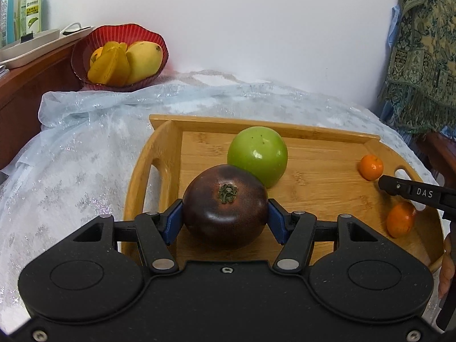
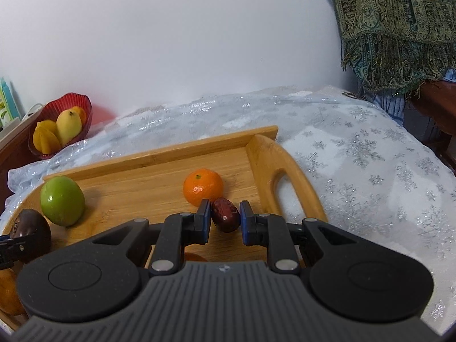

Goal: Organize fruits
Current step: 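Lift and carry the tomato and red date onto the tray with both tools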

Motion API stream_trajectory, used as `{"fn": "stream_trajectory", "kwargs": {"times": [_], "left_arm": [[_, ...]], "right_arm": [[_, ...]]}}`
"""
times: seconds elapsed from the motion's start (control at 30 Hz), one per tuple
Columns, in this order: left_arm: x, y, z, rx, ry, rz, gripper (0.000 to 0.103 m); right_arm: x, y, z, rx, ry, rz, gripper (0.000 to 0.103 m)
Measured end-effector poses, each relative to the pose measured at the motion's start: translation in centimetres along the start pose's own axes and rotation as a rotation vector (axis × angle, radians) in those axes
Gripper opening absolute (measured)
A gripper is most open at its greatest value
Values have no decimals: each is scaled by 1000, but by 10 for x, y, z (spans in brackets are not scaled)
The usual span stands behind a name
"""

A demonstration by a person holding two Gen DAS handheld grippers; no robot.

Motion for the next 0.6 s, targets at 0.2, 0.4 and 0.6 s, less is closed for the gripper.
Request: {"fn": "stream_trajectory", "kwargs": {"times": [0.2,0.4,0.6], "left_arm": [[0,0,2,3,-4,1,59],[0,0,2,5,-8,3,59],[0,-1,1,1,-6,1,60]], "right_arm": [[-1,-1,-2,0,9,-3,25],[-2,-1,-3,1,5,-2,25],[-3,0,-4,0,1,-1,29]]}}
Point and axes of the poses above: each gripper's, at about its wrist camera, not at the fingertips, and y roughly against the way its jaws point, z to its right, x to its top, the point moved 2 cm from there along -y, roughly the way its jaws point, and after that the axes turned 8 degrees about -y, right-handed, at the moved point
